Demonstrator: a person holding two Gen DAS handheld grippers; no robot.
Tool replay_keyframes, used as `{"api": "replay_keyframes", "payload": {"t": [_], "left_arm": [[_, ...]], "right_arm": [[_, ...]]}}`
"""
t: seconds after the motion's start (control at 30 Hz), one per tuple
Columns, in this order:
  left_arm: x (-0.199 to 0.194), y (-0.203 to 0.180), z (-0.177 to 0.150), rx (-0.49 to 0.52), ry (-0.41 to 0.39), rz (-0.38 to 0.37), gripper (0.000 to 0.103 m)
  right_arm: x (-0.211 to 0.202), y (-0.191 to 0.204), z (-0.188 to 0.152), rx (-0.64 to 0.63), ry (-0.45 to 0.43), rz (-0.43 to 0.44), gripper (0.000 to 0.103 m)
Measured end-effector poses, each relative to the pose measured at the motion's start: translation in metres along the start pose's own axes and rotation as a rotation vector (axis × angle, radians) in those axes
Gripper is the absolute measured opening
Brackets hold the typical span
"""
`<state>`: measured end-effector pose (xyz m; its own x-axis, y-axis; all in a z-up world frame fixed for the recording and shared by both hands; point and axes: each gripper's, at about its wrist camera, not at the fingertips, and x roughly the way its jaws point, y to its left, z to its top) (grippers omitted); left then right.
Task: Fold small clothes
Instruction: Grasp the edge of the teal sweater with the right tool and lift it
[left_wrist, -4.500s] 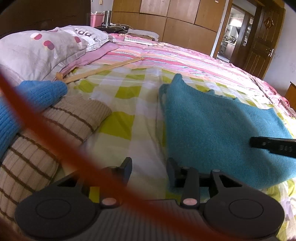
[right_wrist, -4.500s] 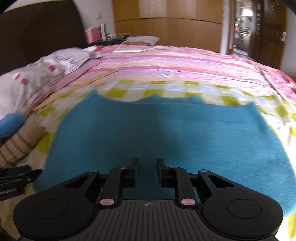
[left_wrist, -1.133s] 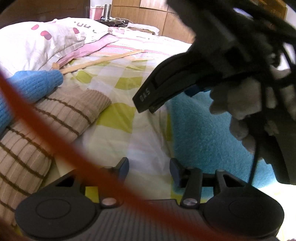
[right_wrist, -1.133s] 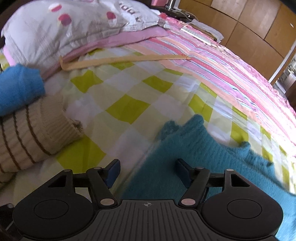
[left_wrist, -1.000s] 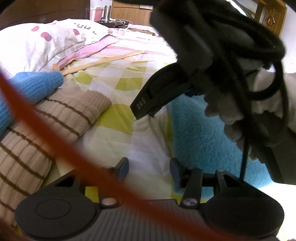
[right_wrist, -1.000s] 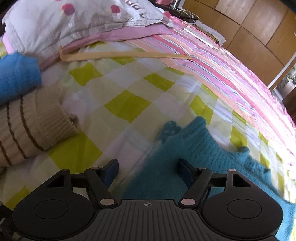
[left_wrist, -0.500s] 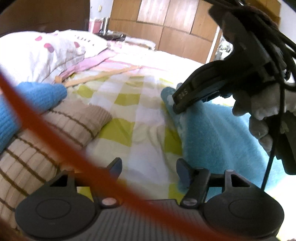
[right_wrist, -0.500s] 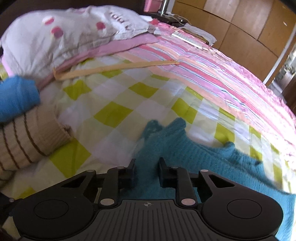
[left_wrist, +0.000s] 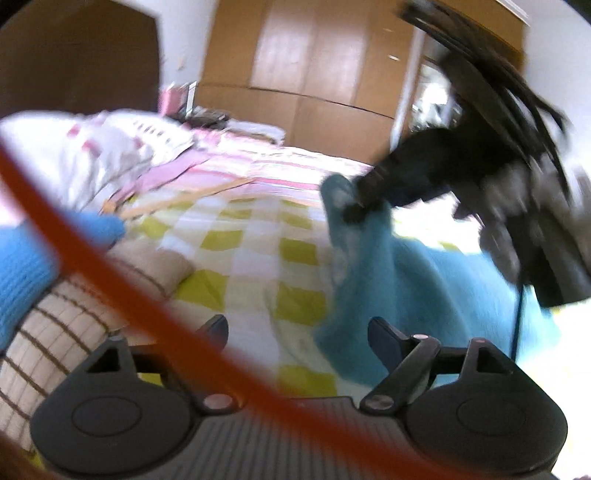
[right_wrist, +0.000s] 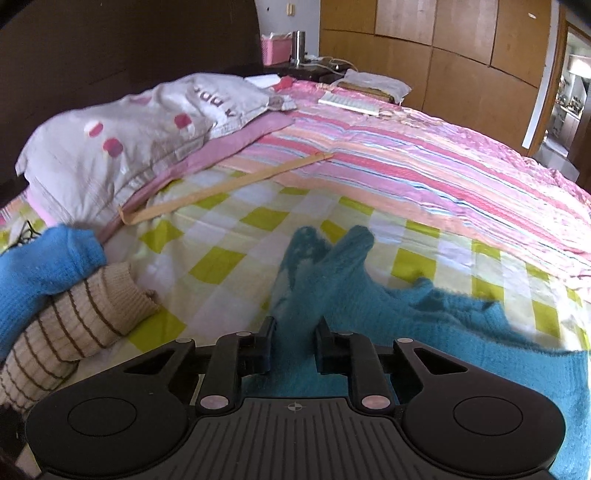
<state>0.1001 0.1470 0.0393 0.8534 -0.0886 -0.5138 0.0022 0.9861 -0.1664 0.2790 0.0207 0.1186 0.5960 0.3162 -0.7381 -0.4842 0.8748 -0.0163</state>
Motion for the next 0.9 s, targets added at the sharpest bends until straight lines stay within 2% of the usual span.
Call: {"api": "replay_keyframes", "payload": {"t": [0.13, 0.2, 0.3, 0.37, 0.43, 0.57, 0.7, 0.8, 0.87, 0.9], "left_arm": [[0.012, -0.034, -0.007, 0.114, 0.001, 0.028, 0.093], [0.022, -0.044, -0.007, 0.119, 0.0, 0.046, 0.094], [0.038, -0.052, 0.001, 0.064, 0.001, 0.058, 0.09], [0.049, -0.061, 0.007, 0.067, 0.011, 0.066, 0.067], [0.058, -0.07, 0.011, 0.099, 0.024, 0.06, 0.055], [0.061, -0.064, 0.007, 0.041, 0.039, 0.072, 0.055], [0.057, -0.049, -0.001, 0.026, 0.067, 0.127, 0.056], [0.055, -0.037, -0.005, -0.006, 0.097, 0.11, 0.056], [0.053, -0.032, -0.008, -0.008, 0.101, 0.101, 0.058], [0.052, -0.028, -0.01, -0.022, 0.104, 0.086, 0.059]], "right_arm": [[-0.015, -0.015, -0.003, 0.046, -0.017, 0.047, 0.016], [-0.023, -0.023, -0.005, 0.065, -0.025, 0.072, 0.013], [-0.036, -0.038, -0.009, 0.082, -0.043, 0.088, 0.01], [-0.04, -0.05, -0.013, 0.1, -0.043, 0.084, 0.01], [-0.041, -0.058, -0.018, 0.104, -0.028, 0.084, 0.01], [-0.039, -0.063, -0.021, 0.162, -0.015, 0.147, 0.017], [-0.026, -0.036, -0.013, 0.123, -0.03, 0.155, 0.017], [-0.001, -0.004, -0.004, 0.084, -0.021, 0.111, 0.018], [0.018, 0.013, 0.0, 0.052, 0.006, 0.059, 0.022], [0.027, 0.019, 0.001, 0.043, 0.022, 0.039, 0.029]]}}
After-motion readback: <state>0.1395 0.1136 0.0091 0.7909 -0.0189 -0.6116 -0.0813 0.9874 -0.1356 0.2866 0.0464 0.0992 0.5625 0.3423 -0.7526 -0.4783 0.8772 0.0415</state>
